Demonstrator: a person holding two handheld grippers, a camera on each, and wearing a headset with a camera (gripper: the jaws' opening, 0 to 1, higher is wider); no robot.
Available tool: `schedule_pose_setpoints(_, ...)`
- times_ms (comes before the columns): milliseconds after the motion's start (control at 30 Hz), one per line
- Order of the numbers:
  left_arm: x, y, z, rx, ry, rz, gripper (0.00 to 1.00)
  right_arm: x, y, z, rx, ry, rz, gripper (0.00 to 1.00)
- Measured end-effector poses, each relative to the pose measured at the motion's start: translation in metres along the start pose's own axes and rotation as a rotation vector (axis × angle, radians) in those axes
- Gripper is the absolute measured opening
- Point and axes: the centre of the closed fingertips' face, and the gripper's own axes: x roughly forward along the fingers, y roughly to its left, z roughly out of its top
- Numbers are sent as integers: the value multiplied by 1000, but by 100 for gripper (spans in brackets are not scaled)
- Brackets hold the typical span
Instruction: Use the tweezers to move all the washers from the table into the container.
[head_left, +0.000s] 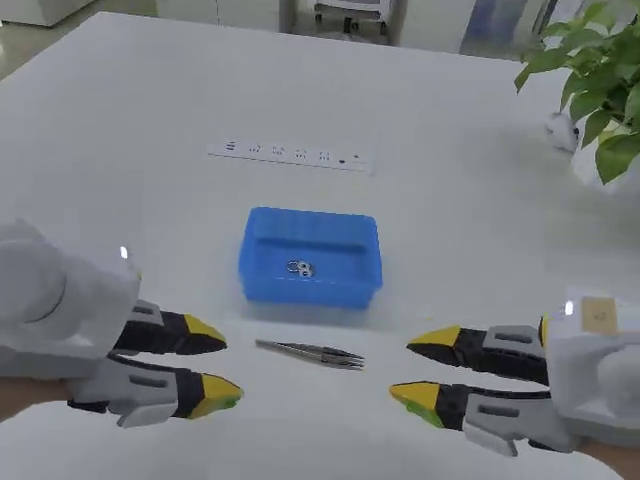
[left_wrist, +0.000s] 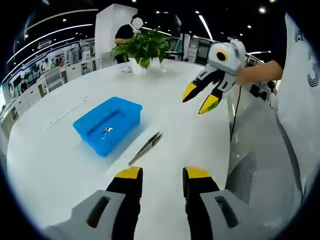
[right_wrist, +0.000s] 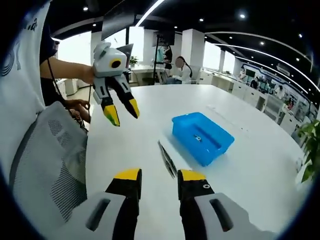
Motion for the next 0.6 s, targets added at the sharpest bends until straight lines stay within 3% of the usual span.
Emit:
schedule_pose_setpoints(67, -8, -8, 4, 27, -21, 4, 46, -8, 2, 1, -21, -2, -19, 32)
schedule_pose_setpoints(167, -19, -11, 4, 57, -9, 21, 62, -22, 4, 10, -29, -26, -60, 42)
schedule_pose_setpoints(267, -31, -4, 4, 92, 8, 84, 70, -33, 2, 17, -15, -52, -118, 58)
schedule_pose_setpoints(333, -41, 1, 12, 116, -23, 150, 73, -39, 3, 19, -18, -57, -136, 68)
schedule_pose_setpoints(400, -48, 0, 25, 88, -94, 191, 81, -41, 6, 18, -21, -51, -151, 78)
schedule_pose_setpoints(500, -53, -7, 34, 58, -154, 198, 98, -40, 11, 12, -47, -24, -174, 93)
schedule_pose_setpoints(600, -52, -17, 31, 58, -151, 178, 99, -38, 16, 10, -78, -9, -192, 100)
